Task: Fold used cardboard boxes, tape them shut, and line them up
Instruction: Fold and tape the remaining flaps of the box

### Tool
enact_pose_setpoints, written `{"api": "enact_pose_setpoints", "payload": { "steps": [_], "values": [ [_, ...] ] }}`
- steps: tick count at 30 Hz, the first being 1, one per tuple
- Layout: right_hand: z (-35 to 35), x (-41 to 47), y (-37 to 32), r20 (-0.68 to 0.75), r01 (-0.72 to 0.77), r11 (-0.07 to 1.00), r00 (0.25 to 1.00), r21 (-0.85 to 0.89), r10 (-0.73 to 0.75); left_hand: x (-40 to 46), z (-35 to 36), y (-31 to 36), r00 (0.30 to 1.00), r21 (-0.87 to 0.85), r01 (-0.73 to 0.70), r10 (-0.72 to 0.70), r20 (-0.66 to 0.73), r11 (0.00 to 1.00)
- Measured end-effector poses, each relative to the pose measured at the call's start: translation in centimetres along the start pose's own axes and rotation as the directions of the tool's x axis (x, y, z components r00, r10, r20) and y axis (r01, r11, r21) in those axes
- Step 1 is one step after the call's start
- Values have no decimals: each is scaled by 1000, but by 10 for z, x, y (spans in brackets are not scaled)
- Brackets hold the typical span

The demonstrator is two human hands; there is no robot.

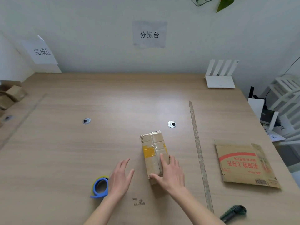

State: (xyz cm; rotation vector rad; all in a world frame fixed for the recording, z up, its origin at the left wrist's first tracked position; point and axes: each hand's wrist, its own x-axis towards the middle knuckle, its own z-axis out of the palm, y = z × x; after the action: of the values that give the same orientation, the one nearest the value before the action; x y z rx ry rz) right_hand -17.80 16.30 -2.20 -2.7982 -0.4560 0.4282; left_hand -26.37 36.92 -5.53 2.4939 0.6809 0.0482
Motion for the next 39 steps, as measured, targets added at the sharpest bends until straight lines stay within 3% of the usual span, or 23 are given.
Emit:
{"api": "enact_pose_setpoints", "payload": {
  "steps": [12, 14, 19, 24, 27, 31, 35, 39],
  "values": [
    [21, -14, -26, -22, -104, 990, 994, 99, 107, -30, 1, -71, 992, 144, 127, -125, -28, 981],
    [25, -17, -29, -30, -110, 989, 993, 103, 113, -33, 1, -78, 985, 220, 163, -170, 15, 962],
    [32, -22, -32, 23, -148, 982, 989, 116, 146, -32, 8, -96, 978, 416, 92, -161, 136, 905],
    [26, -30, -33, 25, -146, 981, 989, 130, 144, -28, -4, -101, 978, 307, 46, -105, 178, 951],
    [18, -32, -41, -92, -17, 995, 995, 97, 26, -22, -29, -96, 991, 193, -9, -17, 133, 981],
    [-8, -19, -73, -82, 172, 929, 985, 328, -154, -2, -83, -64, 980, 48, -198, 197, 17, 979],
    [-59, -7, -121, 9, 126, 730, 984, 672, -178, 22, -149, -23, 911, 56, -410, 412, -16, 910],
    [-110, -5, -157, -34, 177, 669, 975, 722, -220, 36, -208, 9, 848, 108, -513, 522, -90, 852]
  ]
}}
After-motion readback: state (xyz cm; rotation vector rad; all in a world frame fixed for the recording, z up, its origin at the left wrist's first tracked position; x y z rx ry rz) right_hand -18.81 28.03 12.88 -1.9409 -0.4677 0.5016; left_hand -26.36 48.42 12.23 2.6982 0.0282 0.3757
